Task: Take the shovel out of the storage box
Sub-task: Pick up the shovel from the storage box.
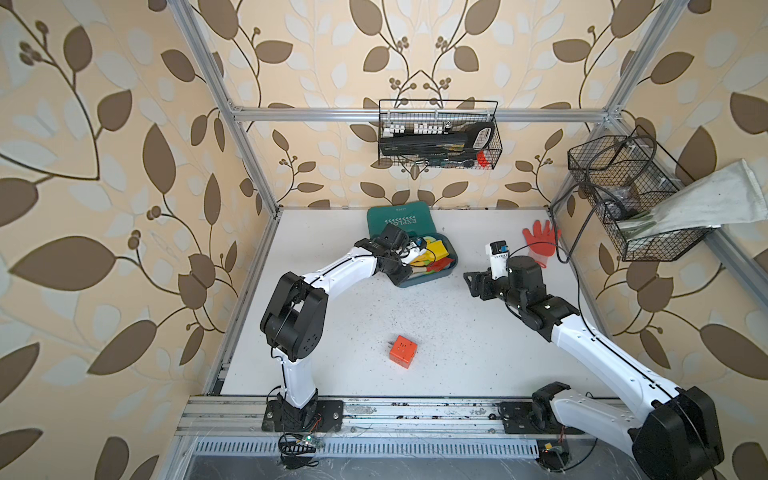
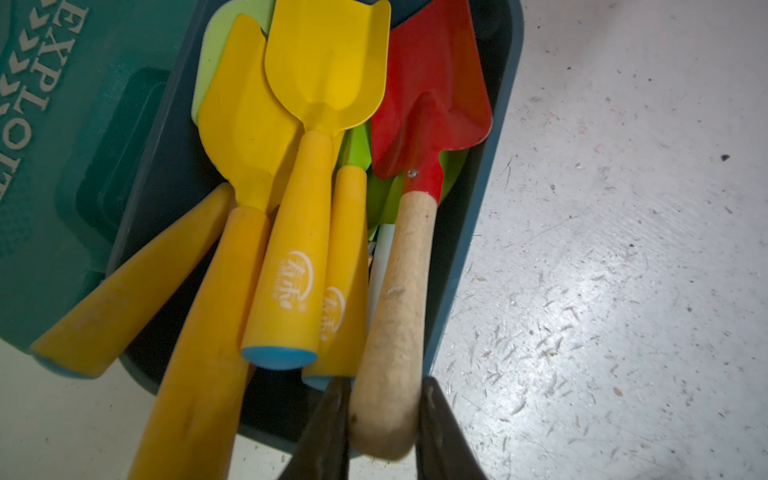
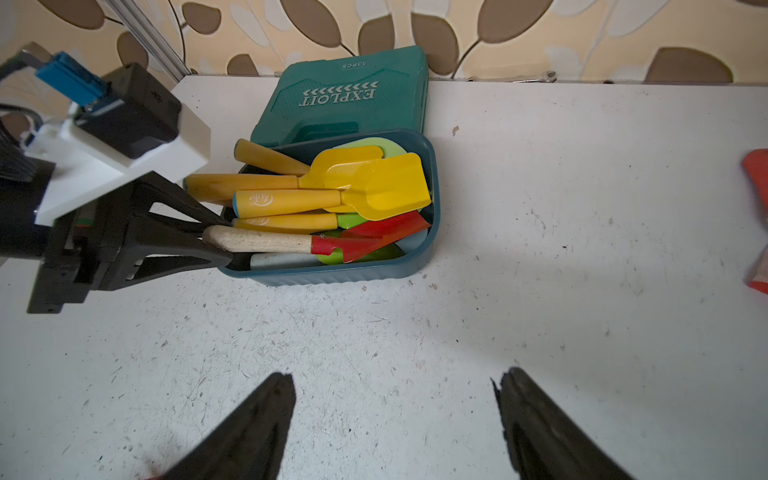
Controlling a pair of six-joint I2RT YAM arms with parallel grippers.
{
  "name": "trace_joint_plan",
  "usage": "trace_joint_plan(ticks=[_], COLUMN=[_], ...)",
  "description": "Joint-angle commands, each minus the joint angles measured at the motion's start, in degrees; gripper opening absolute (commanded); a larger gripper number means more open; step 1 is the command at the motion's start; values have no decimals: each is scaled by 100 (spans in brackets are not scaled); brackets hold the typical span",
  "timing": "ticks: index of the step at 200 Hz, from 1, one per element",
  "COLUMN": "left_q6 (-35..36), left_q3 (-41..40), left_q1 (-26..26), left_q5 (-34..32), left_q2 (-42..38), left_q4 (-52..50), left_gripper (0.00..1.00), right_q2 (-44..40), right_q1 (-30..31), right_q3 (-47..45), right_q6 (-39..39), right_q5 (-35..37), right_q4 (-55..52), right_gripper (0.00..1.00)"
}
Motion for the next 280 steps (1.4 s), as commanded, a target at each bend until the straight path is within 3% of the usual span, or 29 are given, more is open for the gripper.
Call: trace_joint_plan(ticks=[1, 74, 134, 185, 280], left_q6=[-3, -344, -742, -1158, -2244], left_q3=[228, 6, -56, -83, -986], left_q1=[84, 117, 171, 227, 301], left_q5=[119, -69, 66, 894, 1306], left_q2=[-124, -464, -560, -573, -1231], left_q4=[22, 463, 648, 696, 2005], left_gripper=[16, 0, 0, 0, 0], right_q2=[-63, 51, 118, 126, 267], right_q1=[-28, -67, -104, -137, -192], right_q3=[-98, -98, -80, -80, -54], right_q6=[67, 93, 120, 137, 187], right_q5=[-113, -185, -254, -295, -472], right_q4=[21, 31, 32, 32, 35], right_gripper=[80, 80, 80, 80, 80])
